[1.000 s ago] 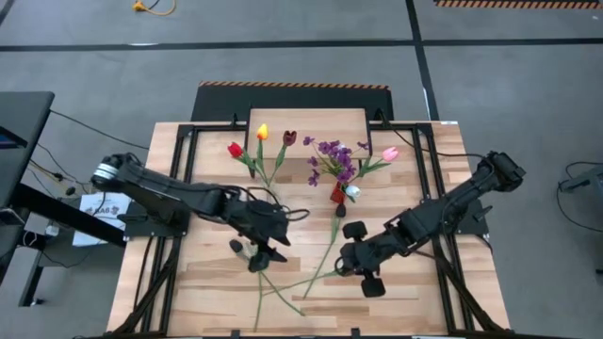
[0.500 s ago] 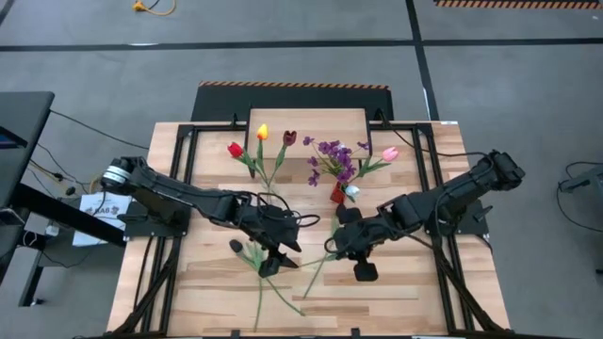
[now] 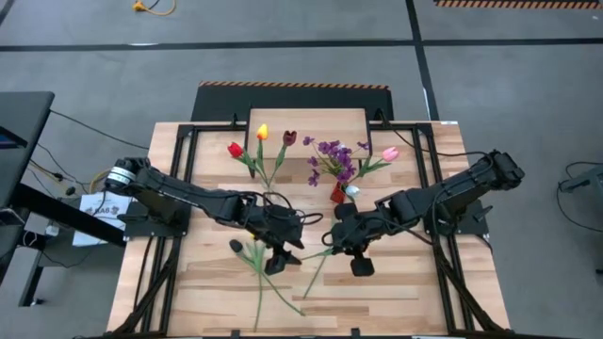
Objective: Pick and place flowers into a vace then onto a shelf
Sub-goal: Put the orange flower into the transparent flower vase
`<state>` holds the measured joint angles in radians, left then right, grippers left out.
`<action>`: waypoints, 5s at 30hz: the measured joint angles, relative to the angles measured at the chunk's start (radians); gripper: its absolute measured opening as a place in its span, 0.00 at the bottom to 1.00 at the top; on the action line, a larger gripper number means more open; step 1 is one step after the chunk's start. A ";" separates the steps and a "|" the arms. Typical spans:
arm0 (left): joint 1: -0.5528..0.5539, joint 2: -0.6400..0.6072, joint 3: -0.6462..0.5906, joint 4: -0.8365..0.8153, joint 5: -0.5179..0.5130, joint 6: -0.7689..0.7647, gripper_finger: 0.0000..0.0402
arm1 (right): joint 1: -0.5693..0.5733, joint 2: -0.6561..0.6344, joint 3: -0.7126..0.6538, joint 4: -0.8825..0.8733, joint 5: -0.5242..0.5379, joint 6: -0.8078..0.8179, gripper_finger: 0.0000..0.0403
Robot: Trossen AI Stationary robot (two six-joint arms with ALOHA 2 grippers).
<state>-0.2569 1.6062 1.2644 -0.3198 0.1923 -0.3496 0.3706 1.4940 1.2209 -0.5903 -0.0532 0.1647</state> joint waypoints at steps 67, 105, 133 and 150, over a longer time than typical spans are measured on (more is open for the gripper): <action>0.004 -0.002 -0.001 -0.094 -0.037 0.035 0.00 | -0.019 -0.001 -0.001 0.062 0.035 -0.034 0.10; -0.089 -0.063 -0.001 -0.197 -0.234 -0.003 0.00 | 0.120 -0.001 0.149 0.125 0.026 0.089 0.57; -0.293 -0.748 -0.430 0.325 -0.607 0.326 0.00 | 0.154 -0.001 0.328 0.002 0.032 0.089 0.49; -0.295 -0.826 -0.813 1.054 -0.307 0.494 0.00 | 0.203 0.241 0.328 0.352 0.234 -0.016 0.41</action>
<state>-0.5520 0.7807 0.4509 0.7344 -0.1148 0.1442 0.5735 1.7349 1.5494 -0.2387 0.1804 0.1486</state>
